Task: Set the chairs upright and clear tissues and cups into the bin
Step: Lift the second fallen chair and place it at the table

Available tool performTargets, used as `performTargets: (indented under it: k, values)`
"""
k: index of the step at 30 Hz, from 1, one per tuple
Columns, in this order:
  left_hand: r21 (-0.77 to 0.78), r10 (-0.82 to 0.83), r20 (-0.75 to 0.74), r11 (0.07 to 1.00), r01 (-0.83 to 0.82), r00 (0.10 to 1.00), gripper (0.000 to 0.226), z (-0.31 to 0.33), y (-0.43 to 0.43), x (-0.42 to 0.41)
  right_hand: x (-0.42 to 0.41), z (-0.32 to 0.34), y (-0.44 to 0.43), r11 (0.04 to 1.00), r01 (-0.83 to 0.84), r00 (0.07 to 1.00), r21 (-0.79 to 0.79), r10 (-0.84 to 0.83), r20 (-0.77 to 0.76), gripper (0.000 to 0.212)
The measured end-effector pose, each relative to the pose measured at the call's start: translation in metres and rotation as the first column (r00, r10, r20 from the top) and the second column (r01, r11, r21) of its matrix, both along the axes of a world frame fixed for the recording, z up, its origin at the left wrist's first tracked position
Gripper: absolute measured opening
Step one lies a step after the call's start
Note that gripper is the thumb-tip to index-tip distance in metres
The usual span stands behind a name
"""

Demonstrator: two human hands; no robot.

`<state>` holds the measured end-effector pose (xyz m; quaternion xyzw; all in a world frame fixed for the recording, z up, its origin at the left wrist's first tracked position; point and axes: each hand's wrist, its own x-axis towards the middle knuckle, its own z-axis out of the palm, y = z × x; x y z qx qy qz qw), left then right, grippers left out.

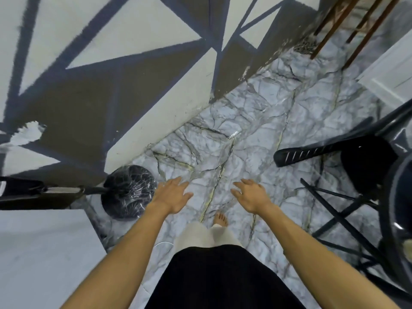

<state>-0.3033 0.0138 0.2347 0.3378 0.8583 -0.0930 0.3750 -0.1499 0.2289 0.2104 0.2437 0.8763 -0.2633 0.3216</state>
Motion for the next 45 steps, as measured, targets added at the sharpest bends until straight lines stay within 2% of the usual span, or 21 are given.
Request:
performTargets:
  k: [6,12,16,24,35,39,45]
  values:
    - [0.018,-0.081,-0.002,0.997,0.081,0.997,0.06,0.002,0.07,-0.095,-0.074,0.003,0.056,0.997,0.07,0.997,0.022,-0.069,-0.039,0.05]
    - [0.035,-0.219,-0.004,0.975,0.219,0.976,0.056,-0.002,0.146,-0.188,-0.14,-0.006,0.113,0.973,0.225,0.972,0.041,-0.222,-0.07,0.049]
    - [0.034,-0.336,0.065,0.942,0.334,0.94,0.055,0.0,0.199,-0.25,-0.177,-0.003,0.143,0.932,0.362,0.931,0.035,-0.36,-0.061,0.051]
    - [0.044,-0.542,0.06,0.84,0.541,0.838,0.05,0.001,0.309,-0.343,-0.24,0.0,0.197,0.822,0.568,0.821,0.037,-0.563,-0.095,0.05]
    - [0.012,-0.753,0.061,0.656,0.754,0.655,0.055,0.002,0.491,-0.39,-0.278,-0.011,0.306,0.662,0.75,0.661,0.007,-0.748,-0.068,0.053]
    - [-0.04,-0.804,0.063,0.591,0.806,0.592,0.055,0.001,0.565,-0.395,-0.283,-0.005,0.353,0.602,0.798,0.6,0.015,-0.793,-0.1,0.048]
    - [-0.025,-0.902,0.054,0.427,0.904,0.428,0.054,0.008,0.671,-0.378,-0.279,0.004,0.413,0.476,0.879,0.475,0.02,-0.873,-0.115,0.046]
